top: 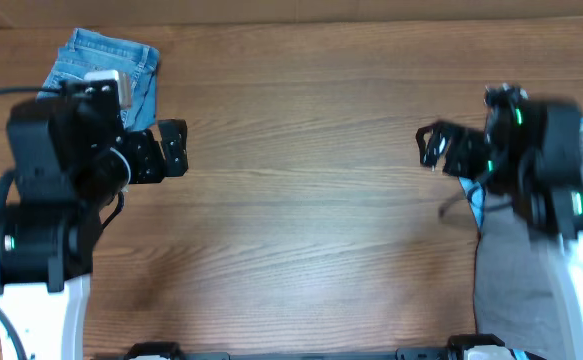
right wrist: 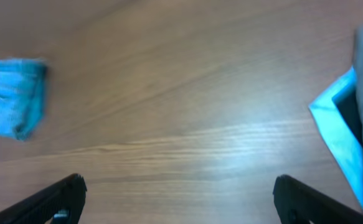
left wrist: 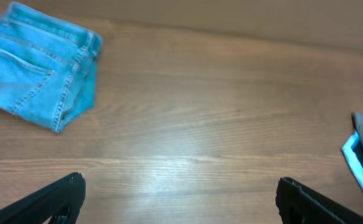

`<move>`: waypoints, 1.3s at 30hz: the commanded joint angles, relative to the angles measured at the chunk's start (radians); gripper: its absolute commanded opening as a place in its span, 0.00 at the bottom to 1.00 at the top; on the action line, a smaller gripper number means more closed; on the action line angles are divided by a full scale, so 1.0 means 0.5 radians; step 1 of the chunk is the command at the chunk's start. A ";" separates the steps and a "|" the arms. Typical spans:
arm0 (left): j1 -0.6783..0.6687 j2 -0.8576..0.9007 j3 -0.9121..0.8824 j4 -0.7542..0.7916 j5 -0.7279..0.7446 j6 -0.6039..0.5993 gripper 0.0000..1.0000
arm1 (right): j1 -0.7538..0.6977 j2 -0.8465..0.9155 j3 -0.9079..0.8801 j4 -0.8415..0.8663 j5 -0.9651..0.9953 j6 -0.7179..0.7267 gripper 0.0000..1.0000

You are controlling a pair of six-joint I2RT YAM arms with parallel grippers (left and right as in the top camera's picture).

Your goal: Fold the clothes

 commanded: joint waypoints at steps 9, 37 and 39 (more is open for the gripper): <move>0.001 0.159 0.177 -0.242 0.325 0.083 1.00 | -0.474 1.016 0.273 0.504 0.164 0.074 0.91; -0.012 0.161 0.175 -0.345 0.333 0.095 1.00 | -0.618 1.788 0.278 0.951 0.735 0.011 0.12; -0.012 0.161 0.175 -0.348 0.333 0.095 1.00 | -0.628 1.758 0.301 0.923 0.734 0.020 0.04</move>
